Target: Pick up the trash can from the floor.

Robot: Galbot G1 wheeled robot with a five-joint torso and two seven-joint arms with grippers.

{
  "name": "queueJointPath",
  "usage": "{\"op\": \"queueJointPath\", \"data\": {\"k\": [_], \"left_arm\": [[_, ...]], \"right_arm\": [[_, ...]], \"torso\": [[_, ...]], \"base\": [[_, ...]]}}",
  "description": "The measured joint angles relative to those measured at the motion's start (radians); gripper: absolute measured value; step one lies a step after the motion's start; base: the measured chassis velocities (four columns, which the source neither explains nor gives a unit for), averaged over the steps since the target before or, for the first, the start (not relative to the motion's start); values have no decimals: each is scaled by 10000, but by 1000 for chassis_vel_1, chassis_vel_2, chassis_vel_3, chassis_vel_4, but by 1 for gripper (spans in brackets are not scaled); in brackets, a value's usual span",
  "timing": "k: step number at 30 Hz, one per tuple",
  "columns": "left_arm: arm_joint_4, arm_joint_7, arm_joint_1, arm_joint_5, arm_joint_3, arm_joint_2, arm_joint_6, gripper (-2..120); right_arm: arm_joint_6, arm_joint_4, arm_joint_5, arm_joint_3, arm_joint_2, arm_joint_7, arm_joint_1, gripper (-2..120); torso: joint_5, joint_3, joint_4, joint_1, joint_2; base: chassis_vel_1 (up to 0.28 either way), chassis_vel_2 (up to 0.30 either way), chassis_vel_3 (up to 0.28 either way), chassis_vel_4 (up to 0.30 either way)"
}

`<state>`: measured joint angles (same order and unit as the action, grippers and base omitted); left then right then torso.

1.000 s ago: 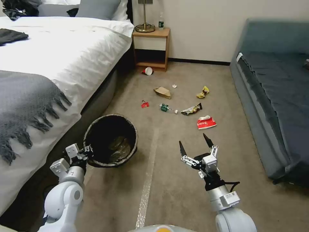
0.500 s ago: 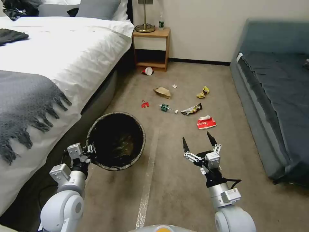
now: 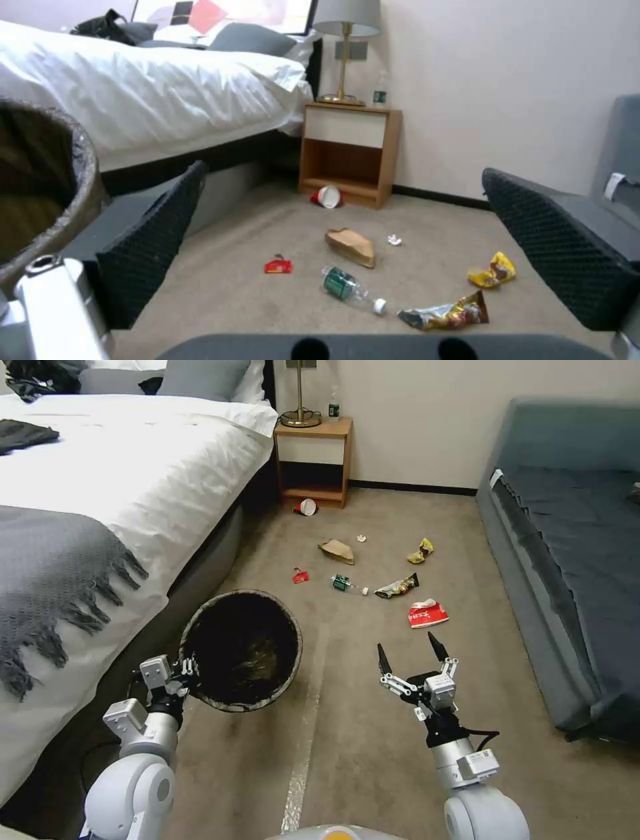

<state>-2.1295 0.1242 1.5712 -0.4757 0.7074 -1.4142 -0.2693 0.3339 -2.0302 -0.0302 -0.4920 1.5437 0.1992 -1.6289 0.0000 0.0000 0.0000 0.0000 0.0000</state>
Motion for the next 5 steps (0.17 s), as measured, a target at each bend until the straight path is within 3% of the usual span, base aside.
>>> {"op": "queueJointPath", "data": {"k": [5], "left_arm": [[45,-24,-17,-1,-18,-23,39,3]], "right_arm": [[2,19,0,9,23,11,-4,100]], "torso": [[0,0,0,0,0]], "base": [[0,0,0,0]]}}
